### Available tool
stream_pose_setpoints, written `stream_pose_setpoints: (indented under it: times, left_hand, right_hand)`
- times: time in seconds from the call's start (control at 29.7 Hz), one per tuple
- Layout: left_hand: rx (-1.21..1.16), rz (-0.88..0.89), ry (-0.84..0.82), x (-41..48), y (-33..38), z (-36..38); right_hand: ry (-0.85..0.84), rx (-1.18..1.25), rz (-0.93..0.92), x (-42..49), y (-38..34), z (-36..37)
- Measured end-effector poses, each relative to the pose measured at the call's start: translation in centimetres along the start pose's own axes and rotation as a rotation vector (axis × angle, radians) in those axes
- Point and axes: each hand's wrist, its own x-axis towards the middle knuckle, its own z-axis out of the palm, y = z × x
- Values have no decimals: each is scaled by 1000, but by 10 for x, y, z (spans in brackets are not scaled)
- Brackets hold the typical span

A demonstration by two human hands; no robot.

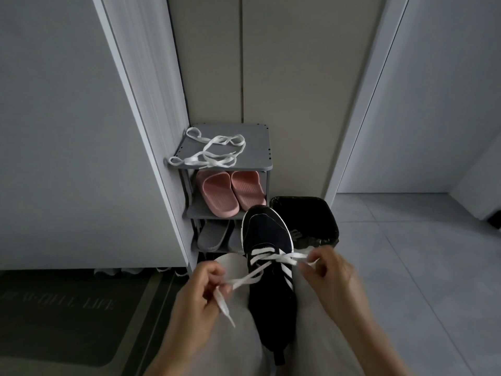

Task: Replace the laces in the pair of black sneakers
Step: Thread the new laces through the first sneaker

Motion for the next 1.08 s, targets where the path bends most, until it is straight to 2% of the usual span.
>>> stream_pose_setpoints:
  times: [0.07,0.13,0.2,0.24,0.3,0.37,0.44,0.5,0.54,0.61,0.71,0.74,0.84,0.87,0.91,0.97,1.08]
  left_hand:
    - [-14,-28,-167,-5,4,-5]
    - [-26,-25,-346,-5,9,0]
    - [31,-10,-495,-3,9,2]
    - [120,3,-541,0,6,0]
    - [338,-15,-580,11,-1,-11]
    - [434,-92,-501,24,-5,-20]
    - [310,-148,-380,34,0,-13]
    - [133,-221,-411,37,11,7]
    - [77,-242,-440,36,13,19]
    - [63,-219,-423,32,14,36]
    - [126,-144,-411,25,10,27]
    - [131,-132,-459,21,9,19]
    - [69,-180,-728,8,14,-4]
    - [34,-211,-801,6,16,-9]
    - [15,-230,-836,6,17,-11]
    - [-6,-256,-749,10,18,-11]
    - [-209,-429,-381,21,13,0]
  right_hand:
    - [-213,75,32,-7,-24,9]
    - [-431,446,218,-14,-48,22]
    - [-465,764,369,-17,-60,30]
    - [-431,794,377,-17,-58,34]
    - [-429,626,246,-20,-51,32]
    - [-603,453,59,-29,-48,28]
    - [-855,352,-67,-41,-51,27]
    - [-1026,200,-200,-53,-53,32]
    - [-1056,140,-257,-56,-53,34]
    - [-1053,109,-299,-57,-52,35]
    - [-945,257,-84,-45,-46,22]
    - [-869,384,27,-41,-43,18]
    - [-591,974,452,-28,-39,15]
    - [-541,1091,514,-26,-41,16]
    - [-522,1118,518,-25,-43,18]
    - [-564,988,410,-27,-46,21]
    - [-798,730,165,-34,-46,18]
